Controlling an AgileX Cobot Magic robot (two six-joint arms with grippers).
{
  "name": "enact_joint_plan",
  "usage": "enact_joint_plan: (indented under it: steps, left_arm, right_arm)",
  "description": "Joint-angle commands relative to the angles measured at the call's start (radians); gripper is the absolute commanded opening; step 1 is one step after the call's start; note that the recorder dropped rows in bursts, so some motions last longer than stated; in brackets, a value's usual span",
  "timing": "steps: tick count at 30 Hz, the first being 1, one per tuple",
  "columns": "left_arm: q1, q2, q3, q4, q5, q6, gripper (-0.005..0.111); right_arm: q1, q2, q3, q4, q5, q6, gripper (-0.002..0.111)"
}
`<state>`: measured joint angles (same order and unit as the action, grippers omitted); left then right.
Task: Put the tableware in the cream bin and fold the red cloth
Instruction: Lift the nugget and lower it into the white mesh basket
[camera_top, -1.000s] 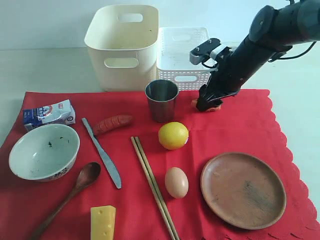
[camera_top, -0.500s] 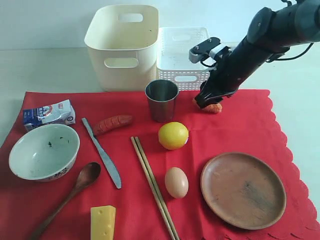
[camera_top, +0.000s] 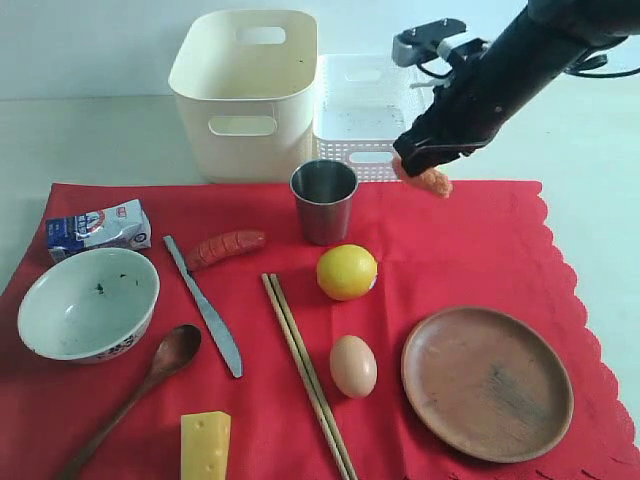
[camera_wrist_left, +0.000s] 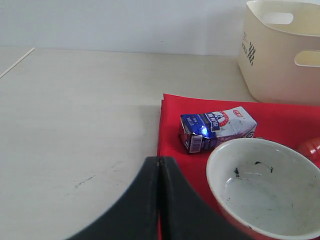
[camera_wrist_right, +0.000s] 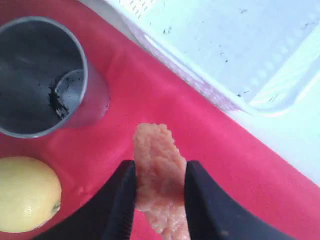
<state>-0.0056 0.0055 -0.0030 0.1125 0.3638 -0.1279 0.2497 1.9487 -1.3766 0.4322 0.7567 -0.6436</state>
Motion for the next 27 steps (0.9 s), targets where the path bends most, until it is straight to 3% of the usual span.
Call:
enact_joint_plan:
  steps: [1, 13, 27]
  left_arm:
    - [-0.005, -0.006, 0.003, -0.002, -0.019, 0.003, 0.0]
    - [-0.005, -0.006, 0.003, -0.002, -0.017, 0.001, 0.0]
    - [-0.005, -0.006, 0.003, -0.002, -0.017, 0.001, 0.0]
  right_arm:
    - [0.001, -0.081, 0.002, 0.01, 0.023, 0.038, 0.0]
    - [0.001, -0.155, -0.063, 0.14, 0.023, 0.114, 0.0]
    - [0.001, 0.081, -0.32, 0.145, -0.017, 0.15, 0.0]
